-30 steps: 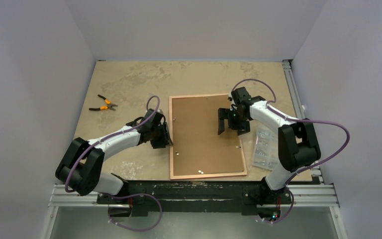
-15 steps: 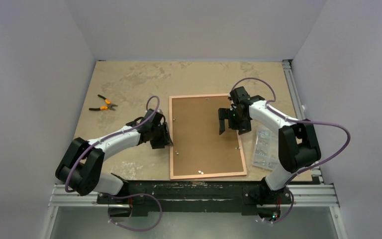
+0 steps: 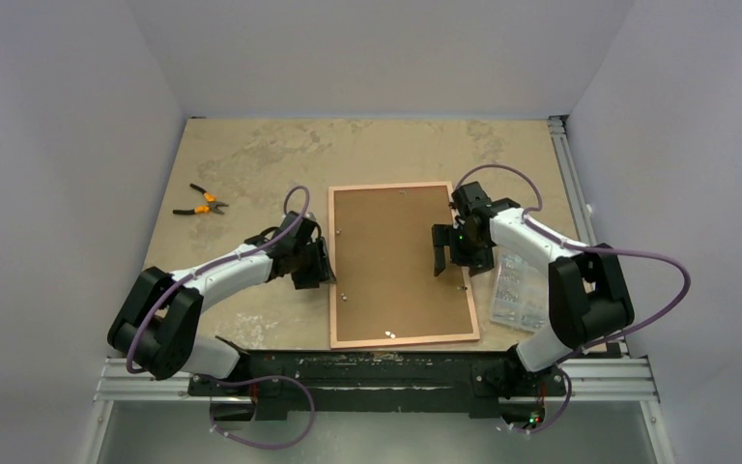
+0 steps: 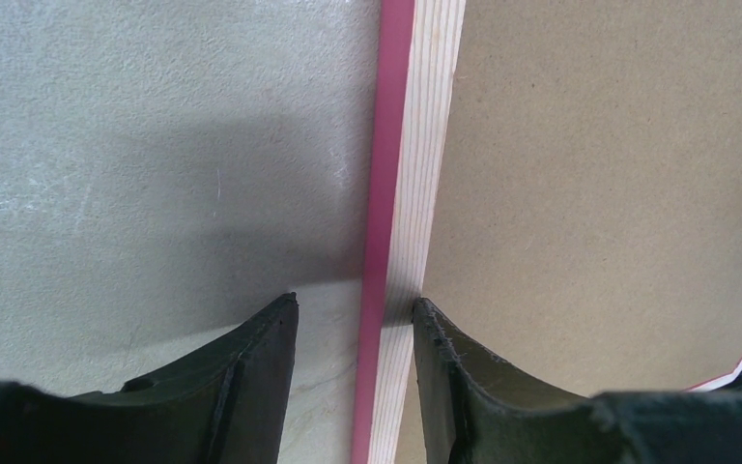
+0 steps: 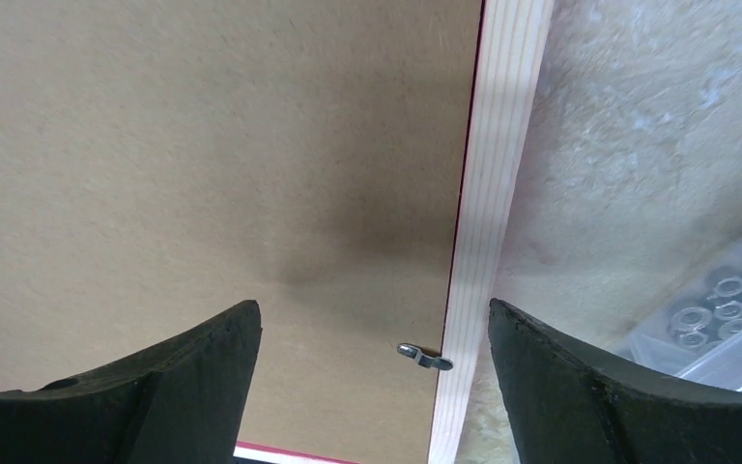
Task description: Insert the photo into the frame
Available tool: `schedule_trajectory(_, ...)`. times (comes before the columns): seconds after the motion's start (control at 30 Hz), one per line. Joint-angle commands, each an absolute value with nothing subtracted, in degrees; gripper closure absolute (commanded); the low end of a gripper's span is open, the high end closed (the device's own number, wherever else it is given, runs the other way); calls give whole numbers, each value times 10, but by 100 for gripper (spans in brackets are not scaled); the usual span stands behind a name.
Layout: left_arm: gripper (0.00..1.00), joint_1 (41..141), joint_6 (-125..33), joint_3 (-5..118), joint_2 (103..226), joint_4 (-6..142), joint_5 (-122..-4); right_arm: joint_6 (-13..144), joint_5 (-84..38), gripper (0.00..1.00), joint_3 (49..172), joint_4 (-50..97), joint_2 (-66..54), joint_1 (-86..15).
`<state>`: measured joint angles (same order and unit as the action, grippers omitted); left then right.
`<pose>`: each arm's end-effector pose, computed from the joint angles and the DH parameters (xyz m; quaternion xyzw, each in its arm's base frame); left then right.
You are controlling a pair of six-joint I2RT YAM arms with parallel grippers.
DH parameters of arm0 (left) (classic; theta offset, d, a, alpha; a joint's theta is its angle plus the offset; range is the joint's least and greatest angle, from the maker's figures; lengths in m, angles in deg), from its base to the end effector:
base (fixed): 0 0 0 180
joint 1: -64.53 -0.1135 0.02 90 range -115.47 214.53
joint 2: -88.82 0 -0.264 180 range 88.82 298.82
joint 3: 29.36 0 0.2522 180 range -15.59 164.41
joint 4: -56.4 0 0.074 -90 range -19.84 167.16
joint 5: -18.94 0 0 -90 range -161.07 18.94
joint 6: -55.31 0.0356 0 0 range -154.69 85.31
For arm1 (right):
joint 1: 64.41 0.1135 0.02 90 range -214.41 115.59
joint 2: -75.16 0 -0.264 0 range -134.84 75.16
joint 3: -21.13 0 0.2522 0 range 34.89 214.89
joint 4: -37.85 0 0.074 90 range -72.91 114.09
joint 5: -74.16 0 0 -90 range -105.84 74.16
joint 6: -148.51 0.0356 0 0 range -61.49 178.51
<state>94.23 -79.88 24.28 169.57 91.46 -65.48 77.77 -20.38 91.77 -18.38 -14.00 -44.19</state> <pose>0.2182 -0.1284 0.1624 -0.1191 0.9622 -0.1836 0.1620 0.2656 0.1008 0.1917 -0.0136 0.9903 0.0817 0.1115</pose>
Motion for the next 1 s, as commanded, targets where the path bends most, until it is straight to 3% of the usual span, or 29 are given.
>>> schedule_trajectory(0.0, 54, 941, -784, 236, 1718, 924, -685, 780, -226, 17, 901, -168, -138, -440)
schedule_trajectory(0.3, 54, 942, -789, 234, 1724, 917, -680, 780, -234, 24, 884, -162, -133, -432)
schedule_trajectory(0.47, 54, 942, -790, 233, 1728, 916, -679, 784, -222, 36, 894, -171, -104, -431)
schedule_trajectory(0.97, 54, 942, -792, 231, 1734, 913, -679, 793, -160, 35, 907, -184, -111, -394)
